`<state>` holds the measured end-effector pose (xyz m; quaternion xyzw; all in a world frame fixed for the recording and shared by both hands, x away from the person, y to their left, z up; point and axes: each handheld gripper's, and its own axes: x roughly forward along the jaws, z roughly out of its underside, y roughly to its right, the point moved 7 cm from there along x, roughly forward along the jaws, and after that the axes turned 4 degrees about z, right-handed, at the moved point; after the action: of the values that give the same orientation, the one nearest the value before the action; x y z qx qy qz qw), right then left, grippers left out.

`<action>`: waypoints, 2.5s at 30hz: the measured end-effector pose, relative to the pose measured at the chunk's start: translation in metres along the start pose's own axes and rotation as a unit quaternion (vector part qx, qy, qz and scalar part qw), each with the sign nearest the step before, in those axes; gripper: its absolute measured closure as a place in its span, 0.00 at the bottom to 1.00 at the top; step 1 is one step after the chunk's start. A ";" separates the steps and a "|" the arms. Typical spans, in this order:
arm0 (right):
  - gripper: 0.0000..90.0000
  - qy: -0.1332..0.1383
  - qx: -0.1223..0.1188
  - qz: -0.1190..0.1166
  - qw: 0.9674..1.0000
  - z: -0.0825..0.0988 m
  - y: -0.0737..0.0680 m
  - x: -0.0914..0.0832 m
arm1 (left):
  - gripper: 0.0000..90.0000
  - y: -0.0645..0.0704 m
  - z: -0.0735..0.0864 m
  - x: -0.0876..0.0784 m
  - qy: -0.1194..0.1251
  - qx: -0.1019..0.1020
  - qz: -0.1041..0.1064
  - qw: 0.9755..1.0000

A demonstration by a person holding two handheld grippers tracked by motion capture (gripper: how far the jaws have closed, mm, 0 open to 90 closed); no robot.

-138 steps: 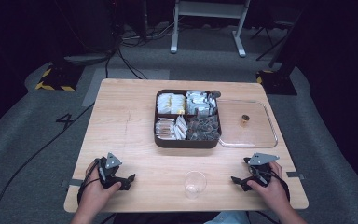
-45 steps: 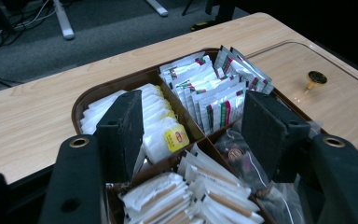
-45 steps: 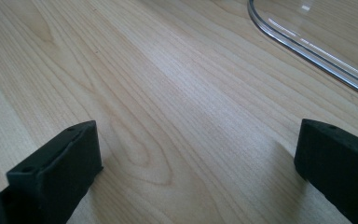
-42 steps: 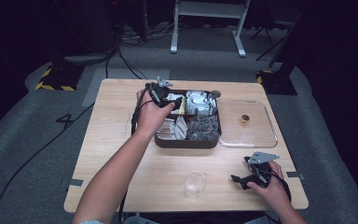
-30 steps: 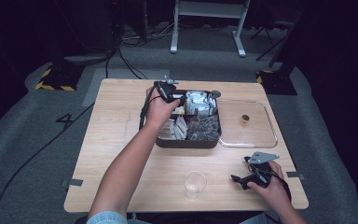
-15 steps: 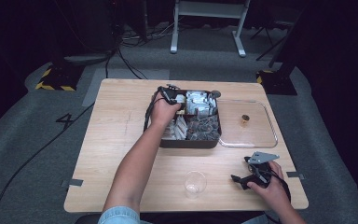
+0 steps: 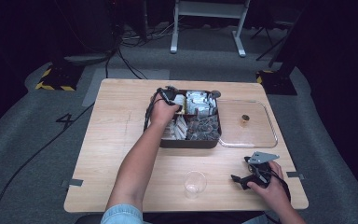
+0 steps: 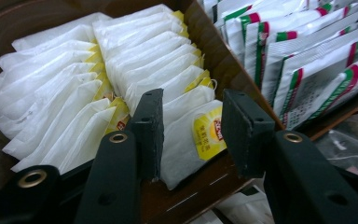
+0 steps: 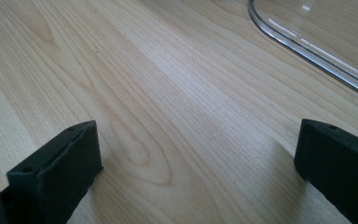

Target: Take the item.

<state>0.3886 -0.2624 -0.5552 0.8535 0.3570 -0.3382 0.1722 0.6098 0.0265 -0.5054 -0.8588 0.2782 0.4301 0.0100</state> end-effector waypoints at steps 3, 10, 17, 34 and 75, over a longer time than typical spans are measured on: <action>0.01 0.000 0.000 0.000 1.000 0.000 0.000 0.000 | 0.65 -0.003 0.001 0.003 -0.011 -0.001 -0.007 1.000; 0.01 0.000 0.000 0.000 1.000 0.000 0.000 0.000 | 0.65 -0.003 0.001 0.002 -0.016 0.007 -0.010 1.000; 0.01 0.000 0.000 0.000 1.000 0.000 0.000 0.000 | 0.66 0.004 0.002 0.004 -0.029 0.018 -0.005 0.999; 0.01 0.000 0.000 0.000 1.000 0.000 0.000 0.000 | 1.00 0.009 0.004 0.004 -0.058 0.089 -0.017 0.994; 0.01 0.001 -0.002 -0.002 1.000 0.000 0.000 0.000 | 1.00 0.053 -0.022 -0.122 0.049 0.187 0.048 0.980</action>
<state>0.3880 -0.2624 -0.5553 0.8526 0.3596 -0.3373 0.1732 0.5419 0.0334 -0.3892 -0.8471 0.3952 0.3281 0.1362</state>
